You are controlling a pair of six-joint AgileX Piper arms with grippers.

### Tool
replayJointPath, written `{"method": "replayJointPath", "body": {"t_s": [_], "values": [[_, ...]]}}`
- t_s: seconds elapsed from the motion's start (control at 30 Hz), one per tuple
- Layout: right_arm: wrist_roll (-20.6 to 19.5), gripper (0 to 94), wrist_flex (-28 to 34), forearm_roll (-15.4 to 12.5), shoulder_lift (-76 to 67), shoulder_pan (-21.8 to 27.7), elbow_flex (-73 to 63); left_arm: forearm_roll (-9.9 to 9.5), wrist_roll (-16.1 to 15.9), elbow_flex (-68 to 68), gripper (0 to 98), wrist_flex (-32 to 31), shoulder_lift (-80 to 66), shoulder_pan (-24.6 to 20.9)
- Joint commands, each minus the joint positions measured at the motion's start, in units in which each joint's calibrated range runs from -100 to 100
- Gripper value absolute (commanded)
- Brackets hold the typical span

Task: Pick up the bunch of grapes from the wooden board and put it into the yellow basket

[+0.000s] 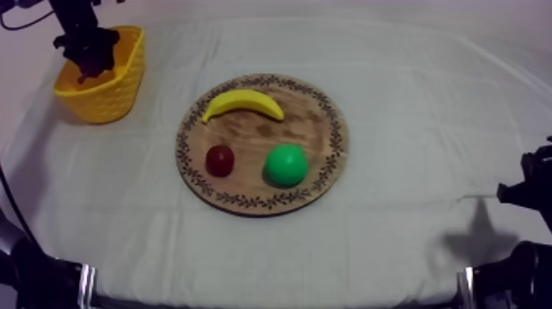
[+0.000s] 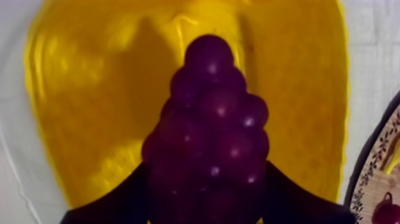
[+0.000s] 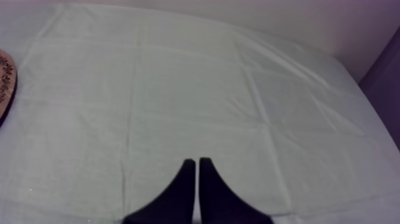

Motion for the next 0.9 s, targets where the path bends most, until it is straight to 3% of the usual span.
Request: {"method": "replayJointPath", "body": {"t_s": [0.0, 0.2, 0.37, 0.47, 0.63, 0.87], "values": [[0.0, 0.3, -0.02, -0.01, 0.01, 0.01, -0.05, 0.17, 0.02, 0.02, 40.7, -0.04, 0.45, -0.1], [0.0, 0.3, -0.02, -0.01, 0.01, 0.01, -0.05, 0.27, 0.71, 0.62, 55.7, -0.17, 1.14, -0.31], [0.0, 0.3, -0.02, -0.01, 0.01, 0.01, -0.05, 0.28, 0.77, 1.48, 81.7, -0.8, 0.99, -0.33], [0.0, 0.3, -0.02, -0.01, 0.01, 0.01, -0.05, 0.15, 1.43, 1.87, 90.6, -1.57, 0.52, -0.36], [0.0, 0.3, -0.02, -0.01, 0.01, 0.01, -0.05, 0.04, 2.07, 1.5, 91.0, -2.1, -0.74, -0.57], [0.0, 0.3, -0.02, -0.01, 0.01, 0.01, -0.05, 0.2, 3.12, 3.34, 72.9, -3.65, -4.74, -0.8]]}}
